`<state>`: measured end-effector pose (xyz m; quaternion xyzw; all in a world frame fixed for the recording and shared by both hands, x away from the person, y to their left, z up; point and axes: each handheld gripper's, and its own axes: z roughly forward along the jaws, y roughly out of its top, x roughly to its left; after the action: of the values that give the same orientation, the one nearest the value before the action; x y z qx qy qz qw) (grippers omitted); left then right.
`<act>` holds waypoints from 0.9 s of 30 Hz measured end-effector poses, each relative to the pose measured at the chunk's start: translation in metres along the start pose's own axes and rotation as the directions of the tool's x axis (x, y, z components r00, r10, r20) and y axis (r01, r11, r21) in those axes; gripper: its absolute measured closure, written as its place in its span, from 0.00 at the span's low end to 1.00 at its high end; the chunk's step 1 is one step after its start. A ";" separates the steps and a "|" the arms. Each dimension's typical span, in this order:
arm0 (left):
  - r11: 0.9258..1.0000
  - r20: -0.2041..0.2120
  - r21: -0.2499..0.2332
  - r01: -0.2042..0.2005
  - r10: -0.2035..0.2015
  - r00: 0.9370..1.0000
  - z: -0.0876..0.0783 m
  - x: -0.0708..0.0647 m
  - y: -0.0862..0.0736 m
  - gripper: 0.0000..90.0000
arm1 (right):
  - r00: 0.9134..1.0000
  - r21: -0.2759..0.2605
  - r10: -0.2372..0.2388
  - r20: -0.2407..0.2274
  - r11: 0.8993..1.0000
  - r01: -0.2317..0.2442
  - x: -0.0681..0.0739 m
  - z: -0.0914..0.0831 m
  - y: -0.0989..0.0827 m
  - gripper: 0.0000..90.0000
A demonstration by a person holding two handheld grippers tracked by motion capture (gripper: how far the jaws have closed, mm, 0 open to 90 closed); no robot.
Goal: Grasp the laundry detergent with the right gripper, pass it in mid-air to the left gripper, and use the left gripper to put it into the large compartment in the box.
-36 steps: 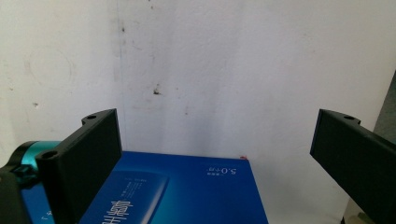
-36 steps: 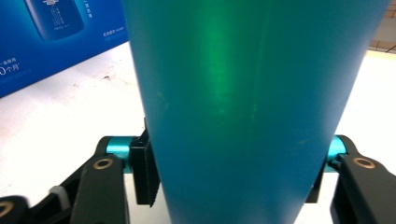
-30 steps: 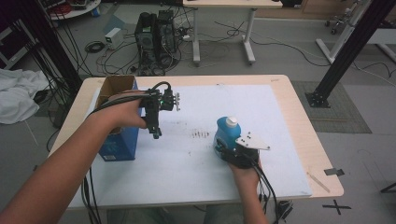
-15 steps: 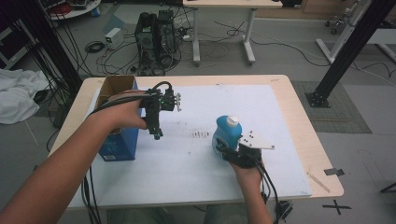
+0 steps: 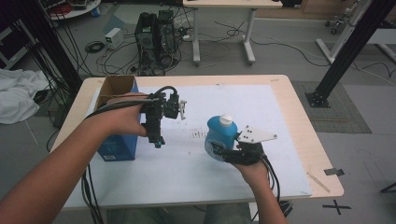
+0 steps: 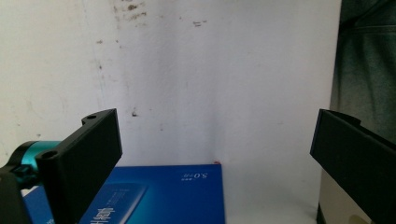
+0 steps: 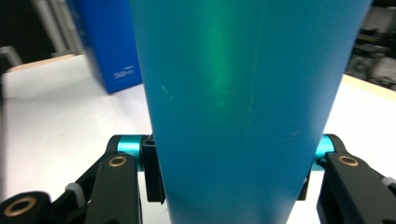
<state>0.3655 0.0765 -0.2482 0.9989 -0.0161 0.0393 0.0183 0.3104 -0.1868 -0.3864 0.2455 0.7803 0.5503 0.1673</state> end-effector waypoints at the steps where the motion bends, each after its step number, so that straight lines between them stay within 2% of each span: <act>1: 1.000 0.001 0.000 -0.005 0.005 1.000 -0.001 -0.002 0.001 0.02 | 1.000 0.001 -0.011 -0.021 1.000 0.011 0.000 0.001 0.001 0.50; 2: 1.000 -0.006 0.000 -0.020 0.020 1.000 -0.002 -0.004 0.002 0.02 | 0.999 0.004 -0.026 -0.039 1.000 0.026 0.001 0.001 0.002 0.50; 3: 1.000 0.003 0.003 -0.013 0.013 1.000 -0.002 -0.007 0.003 0.02 | 0.998 0.012 -0.022 -0.059 1.000 0.023 0.003 0.002 0.003 0.50; 5: 1.000 0.003 0.008 -0.020 0.020 1.000 -0.003 -0.009 0.004 0.02 | 0.994 0.007 -0.060 -0.091 0.998 0.061 0.004 0.005 0.004 0.50; 12: 1.000 0.009 0.009 -0.029 0.029 1.000 -0.006 -0.018 0.008 0.02 | 0.977 0.016 -0.092 -0.193 0.995 0.096 0.014 0.015 0.006 0.50; 13: 0.999 0.017 0.018 -0.043 0.043 0.999 -0.006 -0.019 0.008 0.02 | 0.973 0.014 -0.094 -0.209 0.995 0.099 0.015 0.017 0.006 0.50; 14: 1.000 0.022 0.003 -0.031 0.031 0.999 -0.006 -0.022 0.009 0.02 | 0.970 0.011 -0.086 -0.228 0.996 0.091 0.017 0.018 0.006 0.50; 16: 0.999 0.020 0.008 -0.047 0.047 0.999 -0.006 -0.024 0.012 0.02 | 0.963 0.005 -0.102 -0.248 0.994 0.106 0.019 0.022 0.006 0.50; 17: 0.999 0.025 0.003 -0.032 0.032 0.999 -0.006 -0.027 0.012 0.02 | 0.959 0.002 -0.101 -0.263 0.994 0.106 0.021 0.025 0.006 0.50; 20: 0.998 0.028 0.004 -0.055 0.055 0.998 -0.006 -0.032 0.017 0.02 | 0.949 0.002 -0.114 -0.294 0.993 0.120 0.024 0.031 0.007 0.50; 21: 0.999 0.045 0.007 -0.040 0.040 0.998 -0.006 -0.034 0.018 0.02 | 0.945 0.003 -0.117 -0.306 0.992 0.123 0.026 0.034 0.007 0.50; 22: 0.998 0.036 0.003 -0.057 0.057 0.998 -0.007 -0.035 0.019 0.02 | 0.940 0.001 -0.126 -0.318 0.991 0.133 0.027 0.036 0.007 0.50; 24: 0.998 0.030 0.000 -0.061 0.061 0.998 -0.007 -0.036 0.021 0.02 | 0.930 0.002 -0.140 -0.339 0.989 0.150 0.029 0.040 0.008 0.50; 25: 0.998 0.050 -0.001 -0.062 0.062 0.997 -0.007 -0.037 0.021 0.02 | 0.926 -0.005 -0.139 -0.350 0.989 0.147 0.031 0.043 0.008 0.50; 27: 0.998 0.056 0.006 -0.055 0.055 0.997 -0.006 -0.039 0.022 0.02 | 0.920 -0.002 -0.144 -0.365 0.988 0.154 0.035 0.047 0.010 0.50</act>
<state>0.3256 0.0556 -0.2442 0.9989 -0.0439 0.0121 0.0131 0.3086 -0.1277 -0.3930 0.0814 0.8216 0.5613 0.0579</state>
